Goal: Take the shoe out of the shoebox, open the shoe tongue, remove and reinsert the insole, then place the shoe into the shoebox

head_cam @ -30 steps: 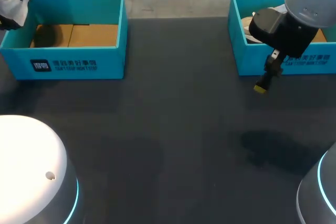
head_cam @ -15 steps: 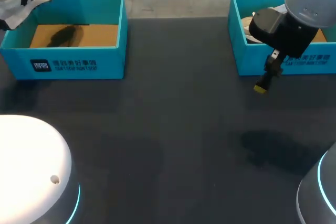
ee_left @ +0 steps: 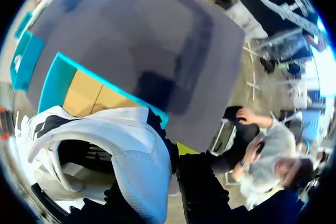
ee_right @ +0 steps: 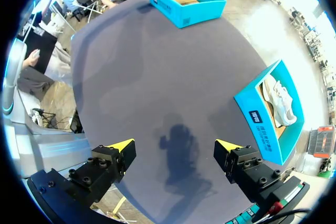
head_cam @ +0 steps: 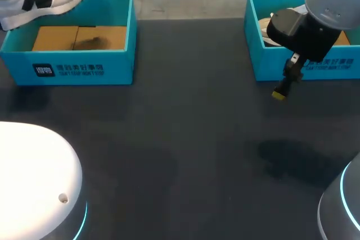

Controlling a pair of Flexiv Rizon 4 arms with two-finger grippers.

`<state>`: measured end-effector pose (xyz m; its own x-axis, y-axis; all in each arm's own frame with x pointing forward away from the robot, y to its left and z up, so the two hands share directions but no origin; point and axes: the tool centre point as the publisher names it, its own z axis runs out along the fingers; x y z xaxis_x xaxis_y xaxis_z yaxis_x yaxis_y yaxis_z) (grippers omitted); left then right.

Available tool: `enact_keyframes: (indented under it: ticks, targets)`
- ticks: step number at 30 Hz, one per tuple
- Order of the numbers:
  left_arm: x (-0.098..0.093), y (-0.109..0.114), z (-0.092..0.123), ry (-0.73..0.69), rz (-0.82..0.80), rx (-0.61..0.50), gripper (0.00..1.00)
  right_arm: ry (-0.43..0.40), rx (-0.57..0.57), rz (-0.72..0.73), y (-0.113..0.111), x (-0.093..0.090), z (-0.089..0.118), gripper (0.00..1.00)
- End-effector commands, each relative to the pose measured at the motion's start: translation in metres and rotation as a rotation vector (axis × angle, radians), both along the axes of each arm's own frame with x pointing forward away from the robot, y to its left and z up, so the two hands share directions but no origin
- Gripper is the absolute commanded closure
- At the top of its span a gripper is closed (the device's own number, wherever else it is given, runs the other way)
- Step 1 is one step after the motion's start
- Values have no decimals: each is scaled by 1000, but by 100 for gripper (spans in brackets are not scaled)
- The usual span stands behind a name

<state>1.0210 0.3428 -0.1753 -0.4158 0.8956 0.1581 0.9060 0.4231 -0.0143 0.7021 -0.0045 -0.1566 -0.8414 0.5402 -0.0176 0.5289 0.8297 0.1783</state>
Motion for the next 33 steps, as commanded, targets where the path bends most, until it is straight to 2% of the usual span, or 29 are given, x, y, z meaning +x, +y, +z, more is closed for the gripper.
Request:
enact_keyframes:
  ticks: [1, 5, 9, 33]
  targets:
    - [11, 1, 8, 32, -139, 17, 100, 5, -3, -1, 1, 2, 0, 0]
    - [16, -3, 8, 45, -271, 56, 100, 5, -3, -1, 1, 2, 0, 0]
    - [23, -5, 7, 49, -327, 56, 100, 5, -3, -1, 1, 2, 0, 0]
    - [23, -6, 7, 42, -327, 59, 100, 5, -3, -1, 1, 2, 0, 0]
